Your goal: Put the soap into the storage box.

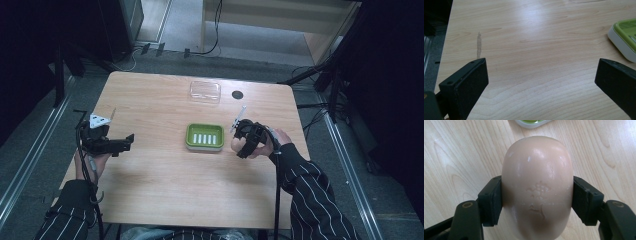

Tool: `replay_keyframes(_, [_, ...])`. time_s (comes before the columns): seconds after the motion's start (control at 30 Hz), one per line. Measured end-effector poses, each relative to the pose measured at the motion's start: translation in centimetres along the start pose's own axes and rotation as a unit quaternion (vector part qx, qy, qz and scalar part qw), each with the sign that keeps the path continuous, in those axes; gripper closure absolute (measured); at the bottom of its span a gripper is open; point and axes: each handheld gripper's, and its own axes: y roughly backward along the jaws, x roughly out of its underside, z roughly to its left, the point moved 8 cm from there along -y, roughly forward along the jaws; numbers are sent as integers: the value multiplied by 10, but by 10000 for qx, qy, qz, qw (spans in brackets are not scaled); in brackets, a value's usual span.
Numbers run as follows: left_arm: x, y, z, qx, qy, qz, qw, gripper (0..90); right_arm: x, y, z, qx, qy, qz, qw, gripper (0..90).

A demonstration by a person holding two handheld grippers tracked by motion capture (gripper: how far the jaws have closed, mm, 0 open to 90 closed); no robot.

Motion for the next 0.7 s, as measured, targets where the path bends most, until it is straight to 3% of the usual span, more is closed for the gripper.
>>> replay_keyframes(0.7, [0, 0, 0, 9, -3, 1, 10000, 0, -34, 17, -14, 177, 453, -99, 9988, 338])
